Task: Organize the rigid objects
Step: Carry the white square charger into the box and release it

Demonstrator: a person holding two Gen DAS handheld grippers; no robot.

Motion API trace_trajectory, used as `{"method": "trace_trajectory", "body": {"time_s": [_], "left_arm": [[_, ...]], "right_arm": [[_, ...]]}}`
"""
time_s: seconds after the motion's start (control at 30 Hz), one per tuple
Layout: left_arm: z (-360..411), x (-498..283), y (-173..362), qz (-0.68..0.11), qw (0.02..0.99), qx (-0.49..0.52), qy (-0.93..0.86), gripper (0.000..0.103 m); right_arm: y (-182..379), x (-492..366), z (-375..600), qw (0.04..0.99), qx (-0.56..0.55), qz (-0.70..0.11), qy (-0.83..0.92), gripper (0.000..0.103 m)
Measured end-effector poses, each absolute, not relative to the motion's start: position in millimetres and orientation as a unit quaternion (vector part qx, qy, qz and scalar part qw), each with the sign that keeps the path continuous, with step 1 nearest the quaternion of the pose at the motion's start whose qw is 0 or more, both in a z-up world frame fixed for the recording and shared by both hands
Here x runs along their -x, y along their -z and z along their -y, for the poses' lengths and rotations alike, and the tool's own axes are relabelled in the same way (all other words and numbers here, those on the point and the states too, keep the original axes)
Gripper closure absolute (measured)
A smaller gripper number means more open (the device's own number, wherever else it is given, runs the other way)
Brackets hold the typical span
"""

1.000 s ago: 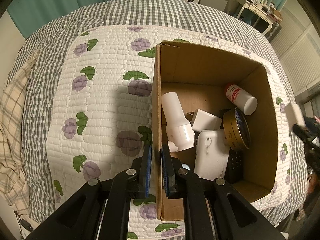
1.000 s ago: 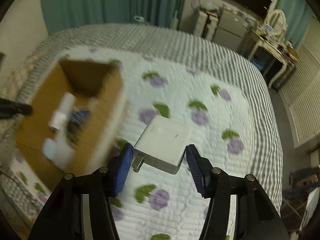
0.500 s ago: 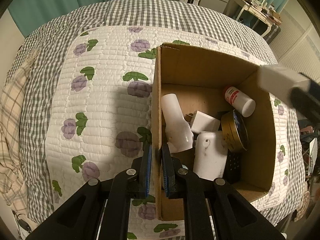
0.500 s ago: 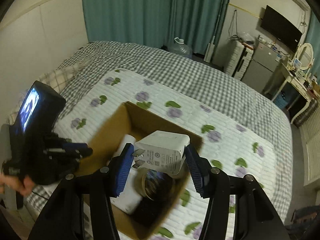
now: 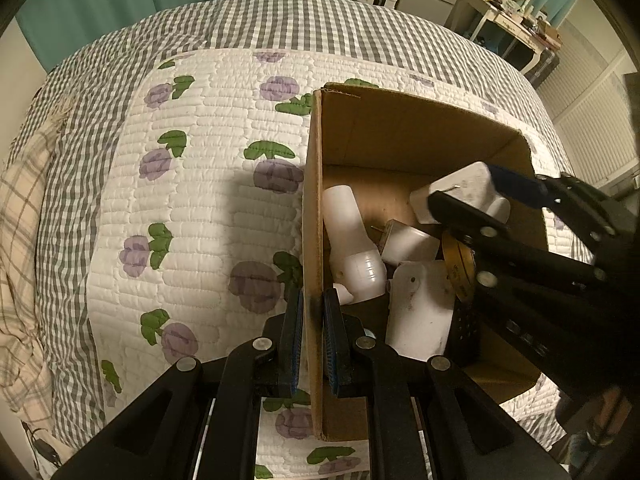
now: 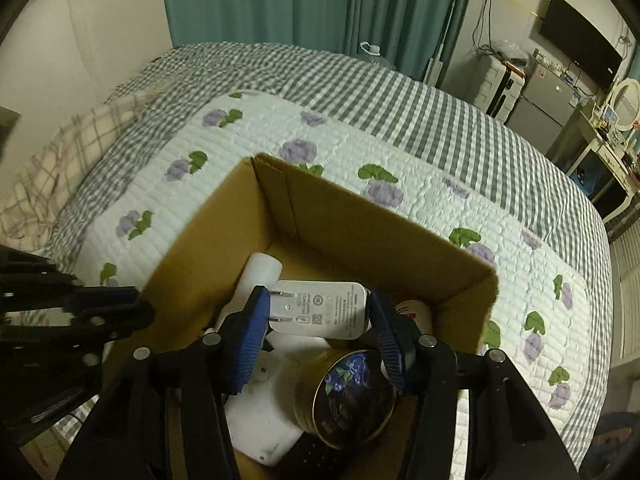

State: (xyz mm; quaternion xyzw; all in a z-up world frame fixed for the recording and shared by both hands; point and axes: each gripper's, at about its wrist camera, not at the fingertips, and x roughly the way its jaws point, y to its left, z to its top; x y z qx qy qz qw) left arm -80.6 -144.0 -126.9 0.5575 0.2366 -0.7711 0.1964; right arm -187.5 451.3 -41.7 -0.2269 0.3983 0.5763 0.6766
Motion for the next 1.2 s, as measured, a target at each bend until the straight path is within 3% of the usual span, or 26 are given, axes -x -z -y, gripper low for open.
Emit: {"method": "trace_trajectory", "body": {"time_s": [0.1, 0.53, 0.6, 0.87, 1.2], "left_arm": [[144, 81, 127, -0.238, 0.199, -0.557, 0.771, 0.093], [146, 80, 127, -0.246, 0.201, -0.553, 0.770, 0.093], [146, 79, 128, -0.249, 0.202, -0.552, 0.770, 0.093], [146, 79, 130, -0.266, 0.216, -0.542, 0.767, 0.093], [148, 79, 129, -0.281, 0.219, -0.538, 0.764, 0.093]], "right_arm": [[51, 188, -458, 0.675, 0.232, -0.404, -0.573, 0.059], [57, 187, -458, 0.684, 0.212, -0.411, -0.564, 0.059], [51, 183, -456, 0.685, 0.198, -0.418, -0.562, 0.042], [33, 173, -420, 0.707, 0.144, -0.429, -0.544, 0.021], [45, 161, -356, 0.725, 0.120, -0.439, -0.516, 0.020]]}}
